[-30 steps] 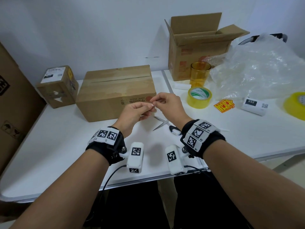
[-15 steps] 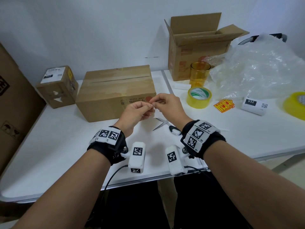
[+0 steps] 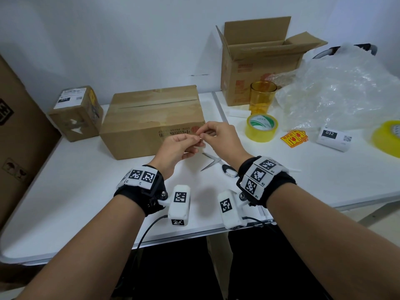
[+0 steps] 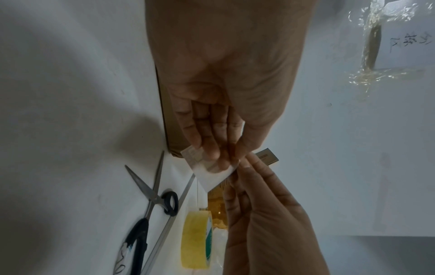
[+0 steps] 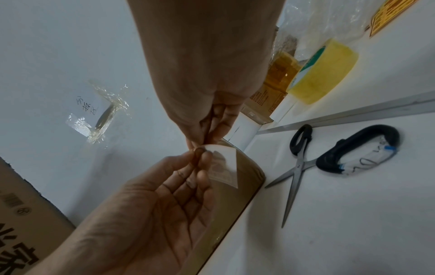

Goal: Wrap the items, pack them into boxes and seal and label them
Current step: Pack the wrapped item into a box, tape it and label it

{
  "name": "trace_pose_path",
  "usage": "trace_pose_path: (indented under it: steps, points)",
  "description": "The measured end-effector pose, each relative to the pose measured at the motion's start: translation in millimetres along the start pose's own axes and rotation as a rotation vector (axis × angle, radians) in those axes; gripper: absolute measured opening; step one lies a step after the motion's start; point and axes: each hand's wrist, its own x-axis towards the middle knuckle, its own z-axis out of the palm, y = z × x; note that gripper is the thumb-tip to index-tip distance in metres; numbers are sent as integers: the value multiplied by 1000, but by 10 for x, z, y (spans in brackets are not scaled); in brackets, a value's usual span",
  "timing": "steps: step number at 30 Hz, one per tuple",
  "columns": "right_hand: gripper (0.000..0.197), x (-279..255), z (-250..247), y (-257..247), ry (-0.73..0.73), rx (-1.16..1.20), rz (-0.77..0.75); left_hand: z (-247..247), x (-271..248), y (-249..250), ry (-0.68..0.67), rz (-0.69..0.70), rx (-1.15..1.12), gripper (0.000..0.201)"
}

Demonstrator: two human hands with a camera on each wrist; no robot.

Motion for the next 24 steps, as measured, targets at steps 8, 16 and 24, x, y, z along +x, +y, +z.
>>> trace_pose_path:
  steps: [8,16,24]
  points:
    - [11,16,3,2,-6,40,29,-16,-2,-14,-11,15,2,11]
    - [10,18,6,27,-3,111,63,-2,27,-10,1,23,9,12]
    - [3,4,-23,37,-67,253,161,-1,71,-14,28,23,41,15]
